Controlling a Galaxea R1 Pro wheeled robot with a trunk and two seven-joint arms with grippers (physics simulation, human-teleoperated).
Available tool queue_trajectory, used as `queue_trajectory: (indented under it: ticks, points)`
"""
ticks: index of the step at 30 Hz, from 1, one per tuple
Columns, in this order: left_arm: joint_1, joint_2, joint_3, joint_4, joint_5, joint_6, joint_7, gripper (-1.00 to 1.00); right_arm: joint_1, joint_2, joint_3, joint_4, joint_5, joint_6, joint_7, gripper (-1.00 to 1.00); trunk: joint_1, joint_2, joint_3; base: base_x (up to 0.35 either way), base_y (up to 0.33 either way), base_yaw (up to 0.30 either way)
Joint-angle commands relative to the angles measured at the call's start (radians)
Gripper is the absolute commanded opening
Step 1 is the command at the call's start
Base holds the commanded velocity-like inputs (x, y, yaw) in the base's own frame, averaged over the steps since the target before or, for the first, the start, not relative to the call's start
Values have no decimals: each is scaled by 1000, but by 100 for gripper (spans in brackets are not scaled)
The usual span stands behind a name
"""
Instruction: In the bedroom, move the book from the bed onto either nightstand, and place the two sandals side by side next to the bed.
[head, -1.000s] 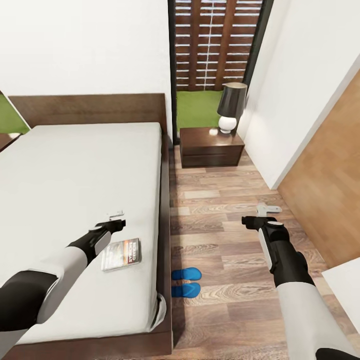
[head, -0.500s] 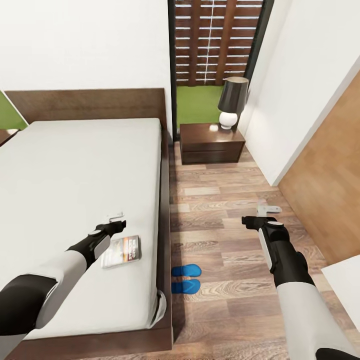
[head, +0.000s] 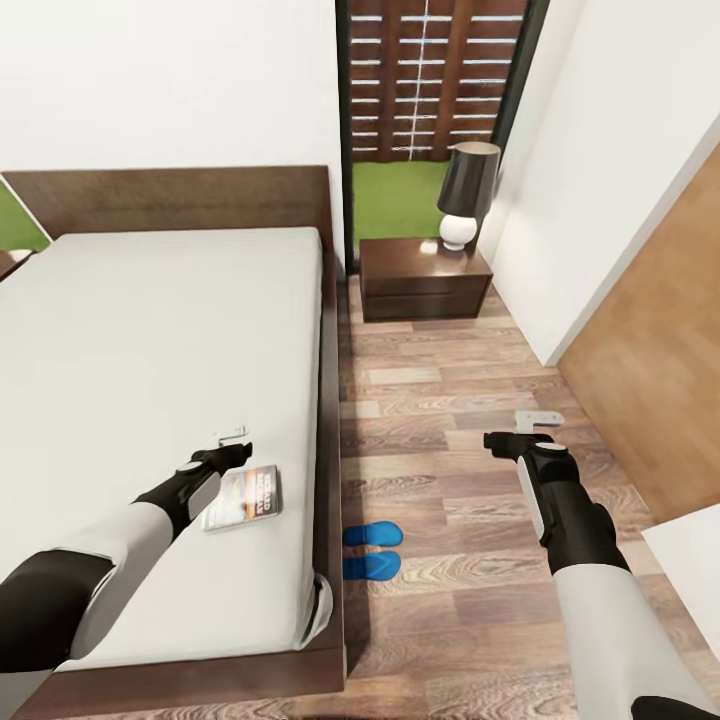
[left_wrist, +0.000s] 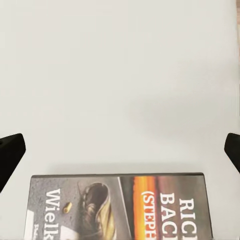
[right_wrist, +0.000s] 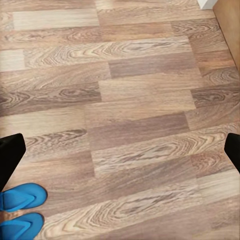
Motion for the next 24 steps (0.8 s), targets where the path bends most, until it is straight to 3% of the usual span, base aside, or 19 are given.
queue_trajectory:
  ticks: [1,9,17,24]
  points:
    - [-1,2,-9,0,8,-1,4,100,0,0,1,-1,4,5,0,100,0,-1,-2,0,0,0]
    - [-1,3,-12,-5,8,12,5,100,0,0,1,2,4,6,1,100,0,-1,-14,0,0,0]
    - [-1,3,-12,-14,4,139,9,100,0,0,2,0,4,5,1,100,0,-1,-17,0,0,0]
    - [-1,8,-11,-65,4,209,14,100,0,-1,2,6,4,-3,11,100,0,-1,-17,0,0,0]
